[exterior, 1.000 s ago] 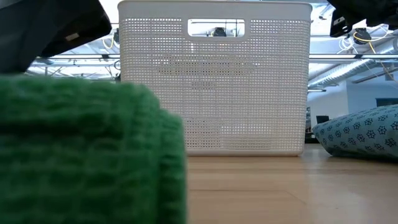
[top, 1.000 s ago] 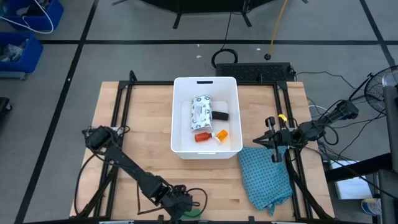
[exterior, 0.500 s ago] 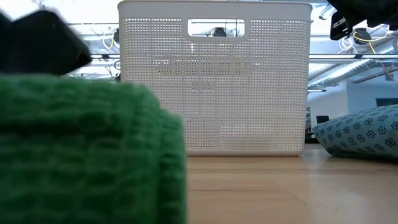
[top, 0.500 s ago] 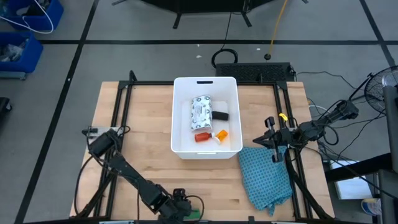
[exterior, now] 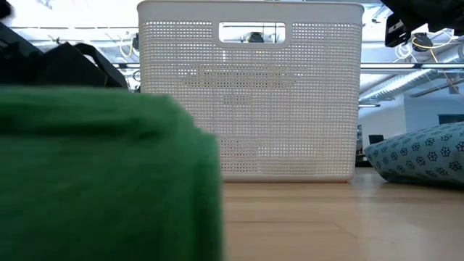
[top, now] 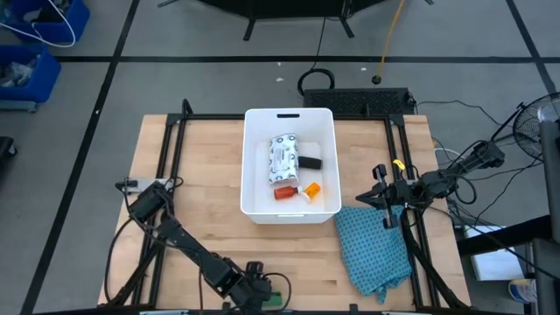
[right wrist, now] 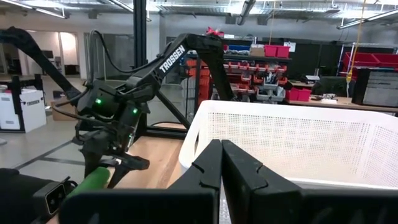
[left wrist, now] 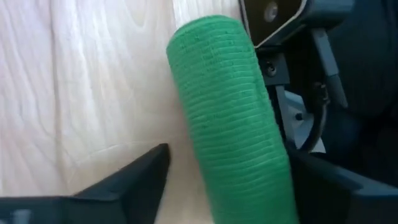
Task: Pick & place medical supplies in basket/bin
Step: Put the green bandage into the white bin
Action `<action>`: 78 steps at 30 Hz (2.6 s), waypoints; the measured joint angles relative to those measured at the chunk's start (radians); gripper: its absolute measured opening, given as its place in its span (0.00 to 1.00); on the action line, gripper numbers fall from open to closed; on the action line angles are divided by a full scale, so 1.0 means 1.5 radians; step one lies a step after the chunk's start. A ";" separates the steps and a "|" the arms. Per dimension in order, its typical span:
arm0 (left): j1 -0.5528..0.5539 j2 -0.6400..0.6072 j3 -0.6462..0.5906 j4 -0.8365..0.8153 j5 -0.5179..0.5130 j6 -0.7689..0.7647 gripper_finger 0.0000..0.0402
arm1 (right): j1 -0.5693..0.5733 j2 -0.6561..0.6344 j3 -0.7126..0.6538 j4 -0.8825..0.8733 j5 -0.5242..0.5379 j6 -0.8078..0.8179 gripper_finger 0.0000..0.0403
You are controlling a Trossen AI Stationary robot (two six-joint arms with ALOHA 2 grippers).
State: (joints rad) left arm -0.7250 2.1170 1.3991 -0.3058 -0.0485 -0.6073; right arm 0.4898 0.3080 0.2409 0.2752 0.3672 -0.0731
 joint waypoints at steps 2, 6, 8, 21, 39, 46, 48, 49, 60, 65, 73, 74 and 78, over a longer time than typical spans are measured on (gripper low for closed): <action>0.005 0.000 0.000 -0.003 0.018 0.001 0.59 | 0.000 0.000 0.000 -0.002 0.000 0.000 0.00; 0.014 -0.009 -0.001 -0.010 0.074 0.032 0.28 | 0.000 0.000 0.000 -0.002 0.000 0.002 0.00; 0.013 -0.028 -0.003 -0.040 0.092 0.051 0.14 | 0.000 0.000 0.000 -0.002 0.000 0.003 0.00; -0.085 -0.399 -0.002 -0.330 -0.290 0.142 0.17 | 0.000 0.000 0.000 -0.008 -0.001 0.001 0.00; -0.060 -1.011 -0.464 0.003 -0.632 0.470 0.14 | 0.000 0.001 0.000 -0.012 -0.003 -0.007 0.00; 0.007 -1.192 -0.666 0.166 -0.587 0.568 0.17 | 0.000 0.001 -0.028 0.013 -0.003 0.017 0.00; 0.024 -1.235 -0.710 0.192 -0.578 0.583 0.17 | 0.000 0.001 -0.041 0.022 -0.003 0.021 0.00; 0.033 -1.253 -0.731 0.202 -0.576 0.588 0.17 | 0.000 0.001 -0.051 0.033 -0.003 0.021 0.00; 0.149 -1.312 -0.787 0.253 -0.632 0.468 0.14 | -0.018 0.001 -0.144 0.188 0.020 -0.083 0.00; 0.191 -1.225 -0.695 0.240 -0.599 0.438 0.13 | -0.026 0.000 -0.143 0.226 0.018 -0.122 0.00; 0.304 -0.914 -0.369 0.030 -0.475 0.386 0.13 | -0.026 0.001 -0.143 0.230 0.019 -0.204 0.00; 0.329 -0.870 -0.325 0.004 -0.437 0.387 0.13 | -0.026 0.001 -0.144 0.233 0.019 -0.208 0.00; 0.431 -0.690 -0.153 -0.099 -0.276 0.384 0.13 | -0.026 0.001 -0.144 0.238 0.019 -0.226 0.00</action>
State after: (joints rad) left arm -0.0782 1.0824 1.1694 -0.4550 -0.4625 -0.0315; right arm 0.4507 0.3092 0.0250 0.6329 0.3962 -0.4125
